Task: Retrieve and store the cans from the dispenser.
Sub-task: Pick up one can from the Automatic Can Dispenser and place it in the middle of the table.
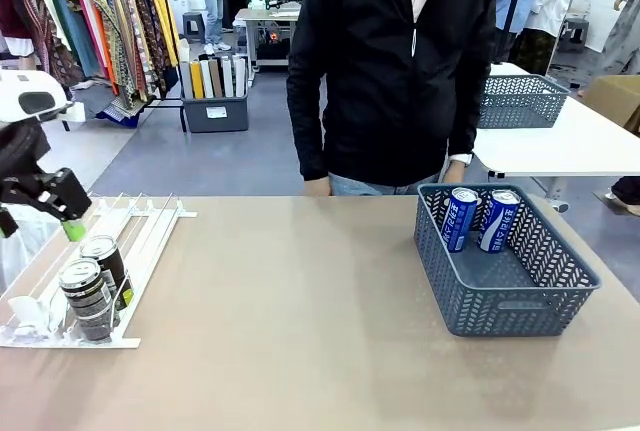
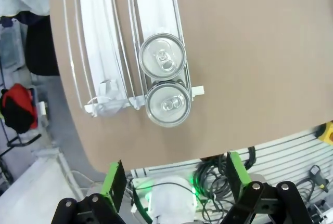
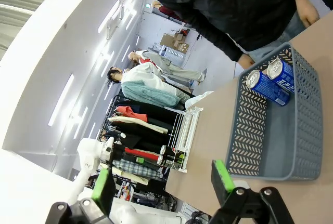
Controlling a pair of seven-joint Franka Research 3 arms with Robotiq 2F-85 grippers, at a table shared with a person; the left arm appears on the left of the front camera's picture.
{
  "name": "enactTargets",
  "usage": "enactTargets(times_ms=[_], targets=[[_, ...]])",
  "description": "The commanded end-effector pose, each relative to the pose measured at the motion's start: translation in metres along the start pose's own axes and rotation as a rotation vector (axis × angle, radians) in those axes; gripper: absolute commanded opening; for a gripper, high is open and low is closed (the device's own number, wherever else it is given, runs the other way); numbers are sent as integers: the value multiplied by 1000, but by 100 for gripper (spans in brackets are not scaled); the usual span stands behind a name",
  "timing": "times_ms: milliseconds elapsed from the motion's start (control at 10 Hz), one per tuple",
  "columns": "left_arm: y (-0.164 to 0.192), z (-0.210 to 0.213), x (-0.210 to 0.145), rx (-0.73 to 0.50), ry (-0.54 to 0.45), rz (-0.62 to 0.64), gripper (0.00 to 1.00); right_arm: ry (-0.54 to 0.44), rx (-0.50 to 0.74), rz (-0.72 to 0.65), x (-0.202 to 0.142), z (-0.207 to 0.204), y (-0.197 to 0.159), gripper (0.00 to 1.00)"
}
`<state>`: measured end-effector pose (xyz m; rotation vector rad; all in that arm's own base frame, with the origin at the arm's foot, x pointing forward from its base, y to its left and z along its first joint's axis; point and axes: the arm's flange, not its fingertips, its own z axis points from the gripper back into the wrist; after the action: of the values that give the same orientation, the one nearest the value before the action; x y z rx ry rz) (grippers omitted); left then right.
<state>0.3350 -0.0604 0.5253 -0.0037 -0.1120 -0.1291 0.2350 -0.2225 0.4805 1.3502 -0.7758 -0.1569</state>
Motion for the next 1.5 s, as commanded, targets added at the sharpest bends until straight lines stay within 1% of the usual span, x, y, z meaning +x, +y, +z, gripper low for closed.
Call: enactTargets(times_ms=[0, 200, 300, 400, 600, 1200, 1300, 1400], targets=[[0, -33, 11, -17, 24, 60, 100, -20, 22, 10, 3, -2, 3, 100], [1, -68, 21, -11, 37, 102, 100, -20, 22, 10, 3, -2, 3, 100], [1, -82, 27, -54, 47, 99, 100, -20, 22, 10, 3, -2, 3, 100], [3, -93, 30, -64, 82, 105, 100, -20, 22, 10, 3, -2, 3, 100], [9, -109, 33, -98, 111, 116, 100, -20, 22, 10, 3, -2, 3, 100], [15, -111, 34, -102, 136, 147, 100, -20, 22, 10, 3, -2, 3, 100], [15, -112, 34, -84, 128, 159, 84, -20, 22, 10, 3, -2, 3, 100], [15, -113, 34, -73, 140, 153, 25, -20, 22, 10, 3, -2, 3, 100]])
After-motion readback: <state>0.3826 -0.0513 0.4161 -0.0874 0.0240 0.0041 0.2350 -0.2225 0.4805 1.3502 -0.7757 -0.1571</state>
